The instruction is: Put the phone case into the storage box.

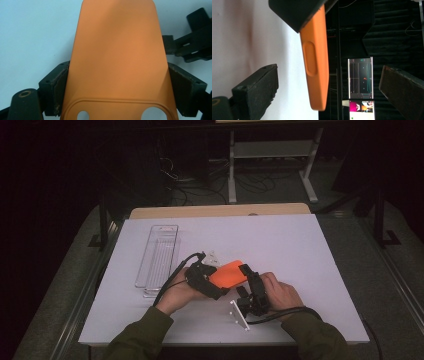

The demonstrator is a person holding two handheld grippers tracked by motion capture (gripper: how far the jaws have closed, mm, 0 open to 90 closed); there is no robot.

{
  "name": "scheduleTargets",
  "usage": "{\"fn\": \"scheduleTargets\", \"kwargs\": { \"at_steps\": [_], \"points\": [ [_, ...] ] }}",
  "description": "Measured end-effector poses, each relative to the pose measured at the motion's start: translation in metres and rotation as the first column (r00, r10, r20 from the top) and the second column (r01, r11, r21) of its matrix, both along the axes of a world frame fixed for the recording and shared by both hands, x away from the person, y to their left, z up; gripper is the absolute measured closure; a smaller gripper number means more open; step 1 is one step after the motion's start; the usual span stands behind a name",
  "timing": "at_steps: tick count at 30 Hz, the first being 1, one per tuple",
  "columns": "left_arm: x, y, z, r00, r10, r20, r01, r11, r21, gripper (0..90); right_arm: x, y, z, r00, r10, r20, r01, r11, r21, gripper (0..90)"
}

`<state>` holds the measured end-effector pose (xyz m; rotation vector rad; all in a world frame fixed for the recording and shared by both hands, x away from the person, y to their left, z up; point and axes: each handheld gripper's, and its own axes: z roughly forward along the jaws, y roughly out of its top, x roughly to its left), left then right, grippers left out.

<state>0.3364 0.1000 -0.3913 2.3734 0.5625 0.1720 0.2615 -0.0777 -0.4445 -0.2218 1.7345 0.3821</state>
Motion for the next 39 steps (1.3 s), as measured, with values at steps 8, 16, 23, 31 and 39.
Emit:
{"fn": "scheduleTargets", "kwargs": {
  "at_steps": [8, 16, 23, 31, 39],
  "points": [
    [-0.002, -0.002, 0.001, 0.9999, -0.014, -0.005, 0.014, 0.9999, -0.010, 15.1, -0.003, 0.004, -0.002, 1.0000, 0.001, 0.007, -0.001, 0.999, -0.036, 5.9],
    [-0.003, -0.003, 0.000, 0.9998, -0.019, -0.007, 0.019, 0.9995, -0.024, 15.1, -0.008, 0.007, 0.001, 0.9999, 0.014, -0.002, -0.014, 0.999, -0.045, 22.2],
    [-0.003, -0.004, 0.000, 0.9994, -0.034, 0.002, 0.034, 0.9993, -0.015, 15.1, -0.010, 0.008, 0.000, 0.9993, 0.028, -0.026, -0.030, 0.997, -0.065, 36.5],
    [-0.003, -0.003, 0.000, 0.9994, -0.034, 0.002, 0.034, 0.9993, -0.016, 15.1, -0.013, 0.010, -0.001, 0.9992, 0.035, -0.016, -0.037, 0.997, -0.074, 45.2],
    [-0.003, -0.003, 0.000, 0.9994, -0.036, 0.001, 0.036, 0.9993, -0.013, 15.1, -0.014, 0.010, -0.001, 0.9989, 0.045, -0.012, -0.046, 0.996, -0.075, 53.3]
  ]
}}
